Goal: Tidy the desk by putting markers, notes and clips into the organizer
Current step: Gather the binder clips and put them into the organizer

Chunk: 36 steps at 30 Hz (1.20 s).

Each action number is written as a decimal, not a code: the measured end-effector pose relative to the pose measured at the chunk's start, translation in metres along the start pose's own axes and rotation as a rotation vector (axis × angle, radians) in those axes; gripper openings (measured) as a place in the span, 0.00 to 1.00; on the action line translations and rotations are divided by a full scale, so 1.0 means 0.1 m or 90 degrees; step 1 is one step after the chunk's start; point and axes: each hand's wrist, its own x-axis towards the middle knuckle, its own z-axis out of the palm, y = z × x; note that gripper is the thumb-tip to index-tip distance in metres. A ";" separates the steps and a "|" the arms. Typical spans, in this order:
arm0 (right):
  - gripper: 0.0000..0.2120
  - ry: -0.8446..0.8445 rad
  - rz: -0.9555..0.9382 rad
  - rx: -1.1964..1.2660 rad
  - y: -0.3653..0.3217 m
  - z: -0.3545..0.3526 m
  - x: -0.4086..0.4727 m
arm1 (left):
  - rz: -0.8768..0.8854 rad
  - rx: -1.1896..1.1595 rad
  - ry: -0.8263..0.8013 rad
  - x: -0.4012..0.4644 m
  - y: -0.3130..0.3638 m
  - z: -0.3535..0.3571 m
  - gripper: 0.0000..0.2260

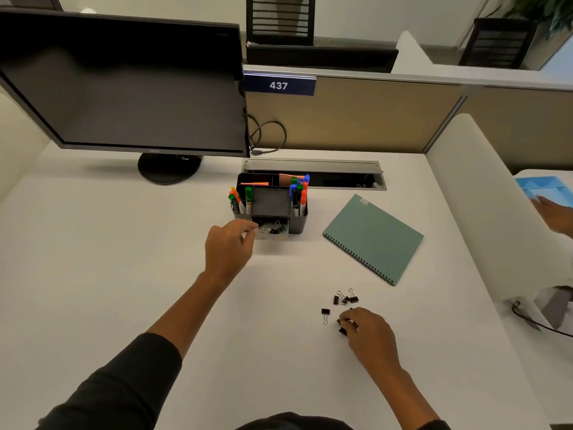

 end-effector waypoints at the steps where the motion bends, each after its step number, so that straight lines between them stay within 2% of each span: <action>1: 0.07 0.005 0.002 -0.003 -0.04 -0.01 0.00 | -0.009 -0.005 0.001 -0.08 0.00 -0.01 0.04; 5: 0.06 0.015 0.028 0.032 -0.25 -0.08 0.07 | -0.047 -0.021 -0.006 -0.44 0.01 -0.05 0.03; 9: 0.07 0.010 0.017 0.168 -0.61 -0.19 0.30 | -0.084 -0.033 -0.022 -0.80 0.05 -0.02 0.03; 14: 0.02 0.012 -0.006 0.273 -1.20 -0.32 0.74 | -0.082 -0.059 -0.066 -1.22 0.10 0.02 0.03; 19: 0.04 -0.017 -0.010 0.338 -1.69 -0.33 1.09 | -0.120 -0.086 -0.117 -1.44 0.17 0.07 0.03; 20: 0.04 -0.026 -0.004 0.351 -1.77 -0.33 1.13 | -0.172 -0.131 -0.127 -1.41 0.21 0.05 0.05; 24: 0.05 -0.060 -0.008 0.369 -1.95 -0.28 1.14 | -0.527 -0.495 -0.146 -1.00 0.50 -0.17 0.15; 25: 0.05 -0.071 -0.012 0.368 -1.97 -0.25 1.12 | -0.574 -0.561 -0.138 -0.89 0.54 -0.20 0.17; 29: 0.04 -0.098 -0.026 0.361 -1.98 -0.15 1.03 | -0.595 -0.697 -0.128 -0.66 0.63 -0.27 0.20; 33: 0.04 -0.100 -0.024 0.384 -1.98 -0.14 0.98 | -0.578 -0.735 -0.122 -0.64 0.62 -0.28 0.15; 36: 0.04 -0.103 -0.019 0.392 -1.98 -0.15 0.94 | -0.591 -0.701 -0.099 -0.66 0.60 -0.28 0.14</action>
